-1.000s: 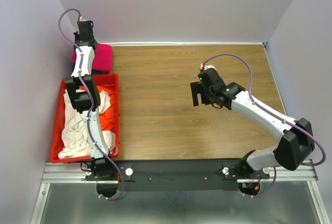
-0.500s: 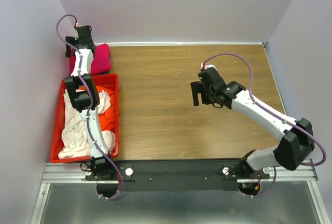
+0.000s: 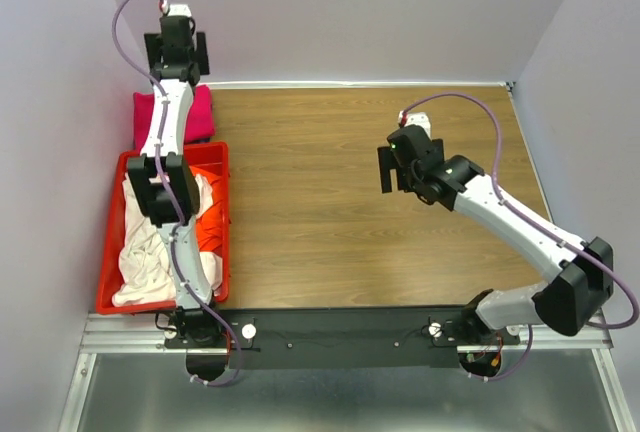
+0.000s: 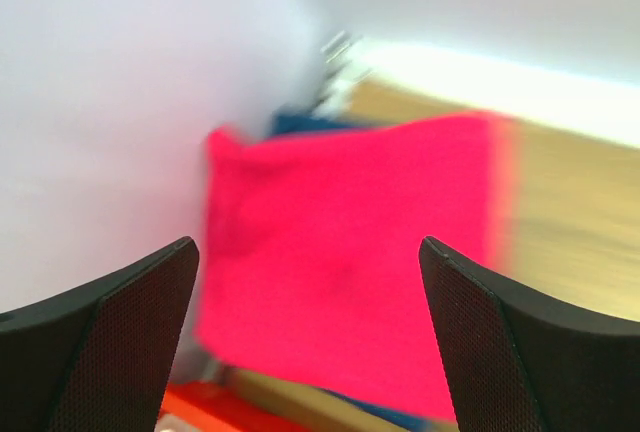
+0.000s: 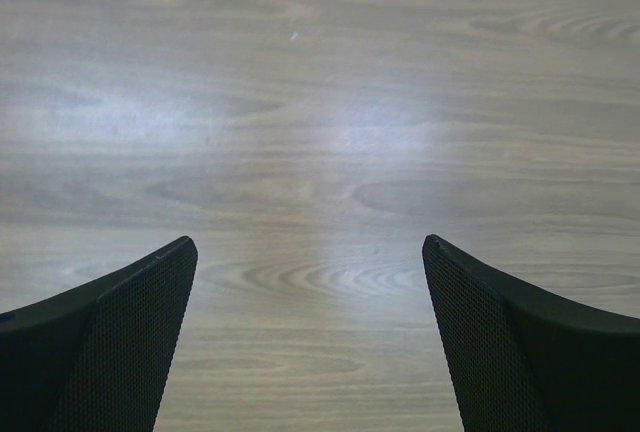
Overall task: Fold and stack the t-shirts
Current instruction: Reset both grippers
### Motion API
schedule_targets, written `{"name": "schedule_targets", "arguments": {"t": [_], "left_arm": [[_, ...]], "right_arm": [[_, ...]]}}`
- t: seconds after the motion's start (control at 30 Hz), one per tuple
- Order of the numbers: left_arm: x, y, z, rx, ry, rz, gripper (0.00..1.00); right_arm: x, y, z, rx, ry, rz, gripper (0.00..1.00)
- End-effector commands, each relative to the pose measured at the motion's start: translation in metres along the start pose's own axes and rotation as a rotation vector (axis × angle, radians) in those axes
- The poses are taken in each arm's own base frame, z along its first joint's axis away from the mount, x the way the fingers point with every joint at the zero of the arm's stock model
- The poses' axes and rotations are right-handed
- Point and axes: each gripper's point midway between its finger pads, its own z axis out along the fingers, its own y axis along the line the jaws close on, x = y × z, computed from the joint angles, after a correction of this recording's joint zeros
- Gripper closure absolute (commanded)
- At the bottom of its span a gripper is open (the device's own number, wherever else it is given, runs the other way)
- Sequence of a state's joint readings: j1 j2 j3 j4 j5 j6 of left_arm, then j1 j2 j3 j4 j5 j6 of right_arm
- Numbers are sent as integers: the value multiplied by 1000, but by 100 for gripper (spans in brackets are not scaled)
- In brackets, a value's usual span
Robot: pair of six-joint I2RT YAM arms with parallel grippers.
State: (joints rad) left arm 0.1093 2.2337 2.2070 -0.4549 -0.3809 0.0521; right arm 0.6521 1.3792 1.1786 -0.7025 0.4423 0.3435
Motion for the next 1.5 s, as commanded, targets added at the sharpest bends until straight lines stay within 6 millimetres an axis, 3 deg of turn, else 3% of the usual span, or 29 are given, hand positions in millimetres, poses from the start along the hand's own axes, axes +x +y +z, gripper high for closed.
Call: {"name": "schedule_targets", "arguments": {"t": [0.0, 0.03, 0.07, 0.1, 0.17, 0.2, 0.23, 0.27, 0.3, 0.33, 0.4, 0.47, 0.5, 0.53, 0.6, 0.73, 0.8, 1.0, 1.27, 1.47], "left_arm": [[-83, -60, -98, 302, -192, -118, 1], [-101, -54, -127, 322, -235, -152, 1], [-107, -69, -148, 368, -250, -151, 1], [-114, -75, -185, 427, -280, -157, 1], [-117, -77, -220, 484, -301, -187, 2], [-102, -83, -229, 516, -278, -203, 1], [-115, -65, -269, 550, -347, -234, 2], [-95, -66, -272, 559, -330, -245, 1], [-90, -60, -285, 574, -352, -249, 1], [-99, -34, -326, 580, -446, -273, 1], [-79, -4, -358, 538, -511, -305, 1], [-65, 18, -376, 494, -549, -331, 1], [-42, 26, -371, 444, -525, -342, 1], [-39, 49, -400, 424, -597, -376, 1], [-12, 78, -416, 342, -641, -434, 1], [31, 109, -420, 216, -654, -560, 1], [50, 114, -414, 177, -658, -604, 1], [76, 110, -399, 165, -682, -708, 1], [75, 115, -397, 142, -696, -769, 2], [76, 119, -403, 143, -722, -760, 1]], "right_arm": [[-49, -45, -34, 181, -184, 79, 0], [-58, -53, -45, 200, -224, 103, 0], [-64, -58, -52, 217, -249, 117, 0], [-73, -70, -66, 249, -298, 149, 0], [-79, -82, -81, 276, -345, 183, 0], [-82, -90, -89, 307, -372, 202, 0], [-84, -102, -104, 327, -415, 235, 0], [-83, -107, -110, 334, -431, 249, 0], [-82, -112, -116, 338, -447, 260, 0], [-79, -116, -121, 341, -464, 274, 0], [-74, -129, -137, 347, -513, 308, 0], [-71, -136, -144, 344, -551, 338, 0], [-64, -142, -151, 339, -573, 341, 0], [-64, -143, -154, 329, -595, 345, 0], [-56, -148, -160, 309, -624, 350, 0], [-43, -155, -162, 306, -669, 385, 0], [-40, -160, -170, 281, -727, 423, 0], [-23, -165, -168, 275, -764, 428, 0], [-5, -164, -149, 291, -743, 407, 0], [0, -162, -147, 270, -759, 424, 0]]}}
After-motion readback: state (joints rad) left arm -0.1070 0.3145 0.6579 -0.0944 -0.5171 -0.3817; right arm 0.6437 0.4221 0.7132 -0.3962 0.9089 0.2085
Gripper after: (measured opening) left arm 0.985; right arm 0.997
